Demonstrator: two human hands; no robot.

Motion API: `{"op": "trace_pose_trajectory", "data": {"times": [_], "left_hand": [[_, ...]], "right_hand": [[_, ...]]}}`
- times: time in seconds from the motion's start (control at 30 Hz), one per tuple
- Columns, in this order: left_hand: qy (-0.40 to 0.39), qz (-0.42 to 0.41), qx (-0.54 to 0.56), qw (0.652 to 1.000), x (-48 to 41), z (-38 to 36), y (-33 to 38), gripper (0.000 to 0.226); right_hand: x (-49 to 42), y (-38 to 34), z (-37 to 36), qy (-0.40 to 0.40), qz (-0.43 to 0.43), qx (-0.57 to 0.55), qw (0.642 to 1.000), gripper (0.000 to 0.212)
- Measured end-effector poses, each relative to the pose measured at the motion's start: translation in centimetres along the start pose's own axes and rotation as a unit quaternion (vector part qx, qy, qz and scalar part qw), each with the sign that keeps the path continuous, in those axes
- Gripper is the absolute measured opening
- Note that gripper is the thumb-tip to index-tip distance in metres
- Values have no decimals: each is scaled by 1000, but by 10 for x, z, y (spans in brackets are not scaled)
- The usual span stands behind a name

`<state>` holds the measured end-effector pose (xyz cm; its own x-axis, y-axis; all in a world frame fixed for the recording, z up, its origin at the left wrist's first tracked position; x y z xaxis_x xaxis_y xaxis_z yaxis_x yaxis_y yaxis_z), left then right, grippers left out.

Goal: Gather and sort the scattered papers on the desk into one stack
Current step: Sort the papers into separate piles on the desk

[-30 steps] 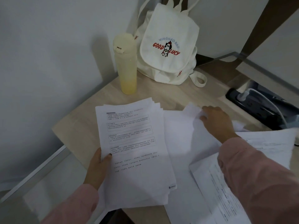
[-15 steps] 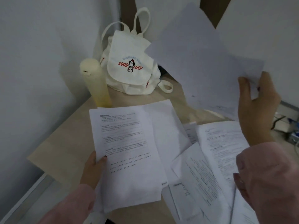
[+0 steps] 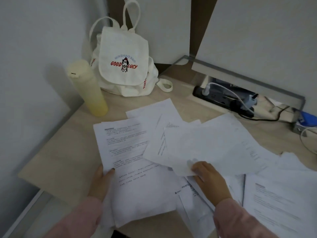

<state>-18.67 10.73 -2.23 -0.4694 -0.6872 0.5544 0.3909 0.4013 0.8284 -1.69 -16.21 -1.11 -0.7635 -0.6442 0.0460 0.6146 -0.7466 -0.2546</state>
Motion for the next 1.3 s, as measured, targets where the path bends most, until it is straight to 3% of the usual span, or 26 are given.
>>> {"op": "trace_pose_trajectory", "data": {"times": [0.17, 0.33, 0.47, 0.67, 0.8, 0.9, 1.03, 1.13, 1.23, 1.3], "left_hand": [[0, 10, -4, 1000, 0, 3, -9, 42], [5, 27, 8, 1000, -1, 5, -16, 42], [3, 51, 32, 998, -2, 6, -21, 39], [0, 85, 68, 994, -3, 10, -31, 45], [-4, 91, 83, 992, -4, 11, -37, 41], [-8, 93, 92, 991, -4, 11, -39, 40], [0, 96, 94, 991, -6, 12, -42, 42], [1, 93, 86, 992, -6, 11, -40, 43], [-5, 86, 82, 993, -5, 10, -38, 41], [0, 78, 76, 994, -5, 10, -38, 41]], "right_hand": [[13, 1, -17, -51, -64, -30, 996, 8], [0, -7, 7, -16, -188, -159, 969, 14], [-21, -17, 36, -1, -292, -367, 883, 20], [-35, -45, 78, -17, -283, -569, 772, 25], [-41, -49, 97, 4, -230, -626, 745, 21], [-45, -40, 105, 51, -236, -689, 683, 19], [-41, -20, 98, 167, -340, -723, 578, 15], [-27, -8, 77, 180, -439, -667, 574, 28], [-10, 1, 50, 163, -479, -684, 525, 28], [-2, 4, 37, 135, -496, -678, 525, 29]]}}
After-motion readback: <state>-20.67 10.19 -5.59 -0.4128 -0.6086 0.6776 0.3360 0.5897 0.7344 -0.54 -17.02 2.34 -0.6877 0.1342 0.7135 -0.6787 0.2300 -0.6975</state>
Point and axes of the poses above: each hand's wrist, its own x-axis away from the middle knuckle, its own z-axis out of the back of the hand, y = z × x, the point moved 1 cm from there along -x, towards the middle knuckle, and after that the axes turned 12 degrees about x, right-handed, at the moved point
